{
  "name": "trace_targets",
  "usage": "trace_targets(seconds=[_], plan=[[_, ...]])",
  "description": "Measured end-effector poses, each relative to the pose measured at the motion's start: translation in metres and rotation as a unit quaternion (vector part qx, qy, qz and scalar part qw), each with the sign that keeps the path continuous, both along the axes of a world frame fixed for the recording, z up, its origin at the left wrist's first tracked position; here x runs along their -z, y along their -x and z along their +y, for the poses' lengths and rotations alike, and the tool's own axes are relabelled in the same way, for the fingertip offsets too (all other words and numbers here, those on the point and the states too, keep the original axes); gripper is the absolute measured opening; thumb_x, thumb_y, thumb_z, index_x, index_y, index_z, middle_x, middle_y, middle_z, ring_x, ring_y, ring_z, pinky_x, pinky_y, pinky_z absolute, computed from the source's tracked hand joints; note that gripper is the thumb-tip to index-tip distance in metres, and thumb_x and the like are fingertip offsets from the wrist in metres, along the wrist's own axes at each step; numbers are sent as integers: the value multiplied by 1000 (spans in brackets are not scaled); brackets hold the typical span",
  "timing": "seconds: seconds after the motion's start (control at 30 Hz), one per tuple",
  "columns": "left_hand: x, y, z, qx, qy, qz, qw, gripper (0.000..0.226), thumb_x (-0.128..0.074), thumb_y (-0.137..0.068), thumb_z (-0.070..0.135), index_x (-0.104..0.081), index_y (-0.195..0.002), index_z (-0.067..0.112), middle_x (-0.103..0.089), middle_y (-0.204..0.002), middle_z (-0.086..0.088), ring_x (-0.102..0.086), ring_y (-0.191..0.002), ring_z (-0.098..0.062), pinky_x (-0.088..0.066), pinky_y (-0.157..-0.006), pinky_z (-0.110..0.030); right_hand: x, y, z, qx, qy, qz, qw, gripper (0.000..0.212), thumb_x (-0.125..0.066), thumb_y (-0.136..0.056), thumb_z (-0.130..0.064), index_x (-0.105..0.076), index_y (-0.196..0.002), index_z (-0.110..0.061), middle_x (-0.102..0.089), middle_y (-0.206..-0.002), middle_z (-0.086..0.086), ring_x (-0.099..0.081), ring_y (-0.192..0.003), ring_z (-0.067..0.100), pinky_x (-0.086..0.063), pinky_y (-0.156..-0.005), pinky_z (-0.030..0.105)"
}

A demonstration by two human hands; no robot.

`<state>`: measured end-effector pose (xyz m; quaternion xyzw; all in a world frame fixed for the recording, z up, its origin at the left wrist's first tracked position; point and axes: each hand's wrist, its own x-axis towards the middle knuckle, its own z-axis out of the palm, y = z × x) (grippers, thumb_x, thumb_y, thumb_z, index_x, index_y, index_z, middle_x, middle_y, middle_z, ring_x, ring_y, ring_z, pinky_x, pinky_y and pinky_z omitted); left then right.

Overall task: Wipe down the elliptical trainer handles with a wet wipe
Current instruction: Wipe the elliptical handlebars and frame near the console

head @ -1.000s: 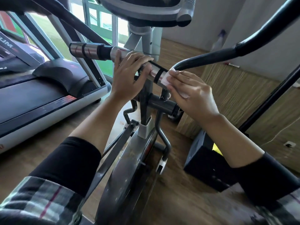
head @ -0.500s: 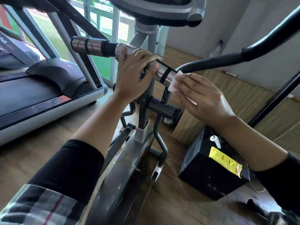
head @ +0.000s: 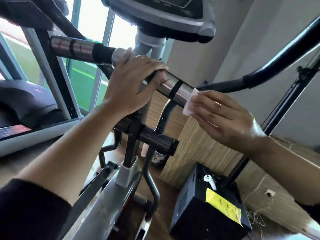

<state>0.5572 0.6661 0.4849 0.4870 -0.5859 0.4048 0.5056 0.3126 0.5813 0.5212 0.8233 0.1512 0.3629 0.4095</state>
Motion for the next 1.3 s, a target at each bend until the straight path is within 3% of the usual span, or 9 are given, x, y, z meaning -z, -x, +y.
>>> trace_targets(seconds=[0.17,0.33,0.5,0.63,0.77,0.97,1.07,1.17,1.3], plan=[[3,-5,-6,14,26,0,1000,31,-40,-103,27,-64,-116,14,-69,-107,2,-59,-109,-15,-22,-112,-40,-4,-9,2,10,46,18,999,23,-68,-87,-7,-68,-109,3,-65,-117,15,-59,-114,28,-47,-99,35],[4,-4,-8,11,40,6,999,33,-38,-102,29,-65,-114,14,-69,-105,1,-57,-107,-15,-18,-106,-28,0,-2,8,28,66,30,997,24,-66,-89,-6,-67,-110,4,-64,-118,15,-58,-116,28,-52,-94,39],[3,-2,-6,9,32,2,999,32,-39,-102,28,-65,-114,13,-69,-106,1,-58,-107,-15,-22,-105,-32,6,-15,17,52,51,-6,997,22,-62,-91,-7,-68,-110,2,-65,-117,15,-59,-115,27,-47,-100,33],[2,1,-2,6,18,10,1000,29,-42,-101,26,-66,-113,14,-69,-107,1,-59,-106,-16,-22,-103,-31,3,-35,31,64,-37,-21,997,22,-56,-94,-7,-66,-111,3,-65,-118,12,-59,-112,26,-45,-101,34],[-1,5,5,7,-15,20,1000,30,-42,-100,28,-66,-113,15,-68,-110,3,-58,-108,-14,-22,-107,-33,-2,-21,30,34,-111,-41,992,20,-67,-87,-3,-69,-106,3,-69,-110,9,-62,-110,20,-46,-99,37],[-12,-9,16,-4,-71,-28,997,35,-42,-100,29,-67,-120,14,-66,-121,0,-57,-119,-17,-34,-106,-49,-15,-41,33,21,-334,-72,940,25,-72,-82,-8,-71,-107,-3,-69,-112,8,-64,-106,18,-46,-99,31],[-17,-26,22,-1,-92,-37,995,36,-42,-101,25,-64,-124,10,-63,-126,-7,-54,-124,-24,-37,-107,-48,-13,-38,34,30,-360,-64,930,28,-71,-84,-7,-68,-111,-3,-65,-117,6,-59,-115,13,-44,-103,30],[-17,-37,24,-27,-102,-85,991,34,-44,-100,23,-63,-124,10,-64,-122,-9,-56,-119,-26,-36,-108,-41,-13,-33,38,25,-351,-68,934,26,-69,-84,-8,-68,-109,-2,-66,-115,5,-60,-113,13,-47,-100,30],[-15,-38,17,-37,-95,-87,991,32,-47,-99,20,-65,-122,8,-65,-119,-12,-58,-115,-30,-38,-104,-44,-24,-53,39,50,-385,-66,919,24,-67,-86,-13,-70,-108,-3,-68,-112,5,-62,-110,11,-49,-97,31]])
